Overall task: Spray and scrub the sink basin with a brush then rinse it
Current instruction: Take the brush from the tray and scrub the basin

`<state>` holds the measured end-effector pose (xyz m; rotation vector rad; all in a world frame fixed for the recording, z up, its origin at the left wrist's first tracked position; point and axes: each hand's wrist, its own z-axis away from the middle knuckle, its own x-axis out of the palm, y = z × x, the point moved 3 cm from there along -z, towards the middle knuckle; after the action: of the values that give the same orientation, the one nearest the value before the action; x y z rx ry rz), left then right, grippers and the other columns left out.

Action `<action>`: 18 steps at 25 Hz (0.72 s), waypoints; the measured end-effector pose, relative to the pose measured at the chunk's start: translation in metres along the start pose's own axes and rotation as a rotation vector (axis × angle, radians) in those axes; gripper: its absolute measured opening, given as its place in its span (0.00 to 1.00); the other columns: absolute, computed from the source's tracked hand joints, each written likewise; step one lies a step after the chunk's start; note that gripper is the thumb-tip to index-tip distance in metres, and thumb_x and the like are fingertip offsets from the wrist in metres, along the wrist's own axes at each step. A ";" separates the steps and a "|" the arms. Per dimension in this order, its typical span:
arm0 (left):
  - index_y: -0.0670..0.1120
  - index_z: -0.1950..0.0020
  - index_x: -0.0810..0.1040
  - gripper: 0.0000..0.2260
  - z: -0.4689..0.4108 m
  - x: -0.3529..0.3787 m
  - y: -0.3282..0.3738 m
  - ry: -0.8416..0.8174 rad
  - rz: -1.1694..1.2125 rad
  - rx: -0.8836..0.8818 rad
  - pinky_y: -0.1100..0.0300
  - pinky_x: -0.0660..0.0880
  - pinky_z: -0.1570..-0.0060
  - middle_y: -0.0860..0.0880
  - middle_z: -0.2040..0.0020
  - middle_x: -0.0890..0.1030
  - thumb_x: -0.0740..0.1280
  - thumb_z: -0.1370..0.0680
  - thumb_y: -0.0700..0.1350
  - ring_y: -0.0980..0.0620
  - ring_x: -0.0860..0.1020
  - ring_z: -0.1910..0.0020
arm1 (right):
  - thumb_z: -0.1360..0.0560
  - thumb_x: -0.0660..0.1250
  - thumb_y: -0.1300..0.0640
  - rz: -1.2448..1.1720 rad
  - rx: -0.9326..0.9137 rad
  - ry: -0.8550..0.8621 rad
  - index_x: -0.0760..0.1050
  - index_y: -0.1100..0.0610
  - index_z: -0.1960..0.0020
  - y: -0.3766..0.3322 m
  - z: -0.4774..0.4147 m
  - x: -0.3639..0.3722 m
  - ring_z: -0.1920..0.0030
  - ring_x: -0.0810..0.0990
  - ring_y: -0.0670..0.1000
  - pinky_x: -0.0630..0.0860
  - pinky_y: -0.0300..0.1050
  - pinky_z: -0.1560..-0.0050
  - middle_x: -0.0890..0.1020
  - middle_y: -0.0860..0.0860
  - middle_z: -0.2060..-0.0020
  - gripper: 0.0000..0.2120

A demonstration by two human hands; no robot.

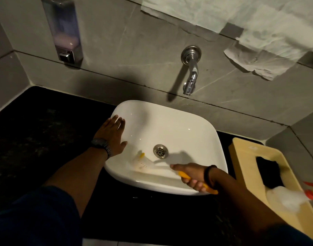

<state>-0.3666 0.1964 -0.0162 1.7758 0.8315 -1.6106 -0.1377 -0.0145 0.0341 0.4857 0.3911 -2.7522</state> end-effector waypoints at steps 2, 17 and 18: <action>0.41 0.25 0.48 0.38 0.001 0.001 0.000 0.000 0.005 -0.005 0.51 0.44 0.27 0.43 0.23 0.56 0.61 0.27 0.59 0.45 0.48 0.24 | 0.29 0.59 0.29 -0.130 -0.069 0.205 0.64 0.55 0.70 -0.025 -0.011 0.002 0.84 0.58 0.48 0.56 0.32 0.78 0.64 0.50 0.80 0.29; 0.41 0.25 0.47 0.37 0.001 -0.003 0.000 -0.007 -0.001 0.000 0.50 0.44 0.26 0.43 0.23 0.54 0.60 0.26 0.58 0.45 0.47 0.24 | 0.36 0.60 0.23 0.209 0.025 0.148 0.64 0.53 0.76 0.031 0.004 -0.031 0.84 0.59 0.50 0.58 0.34 0.78 0.64 0.51 0.83 0.33; 0.41 0.25 0.47 0.37 0.001 -0.003 0.000 -0.005 0.004 0.000 0.51 0.44 0.26 0.43 0.23 0.54 0.60 0.26 0.58 0.45 0.47 0.24 | 0.38 0.61 0.22 0.248 -0.023 0.144 0.63 0.52 0.76 0.019 0.002 -0.022 0.82 0.58 0.50 0.57 0.34 0.77 0.64 0.50 0.83 0.33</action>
<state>-0.3673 0.1950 -0.0130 1.7710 0.8255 -1.6123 -0.1118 -0.0272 0.0397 0.6803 0.3691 -2.4793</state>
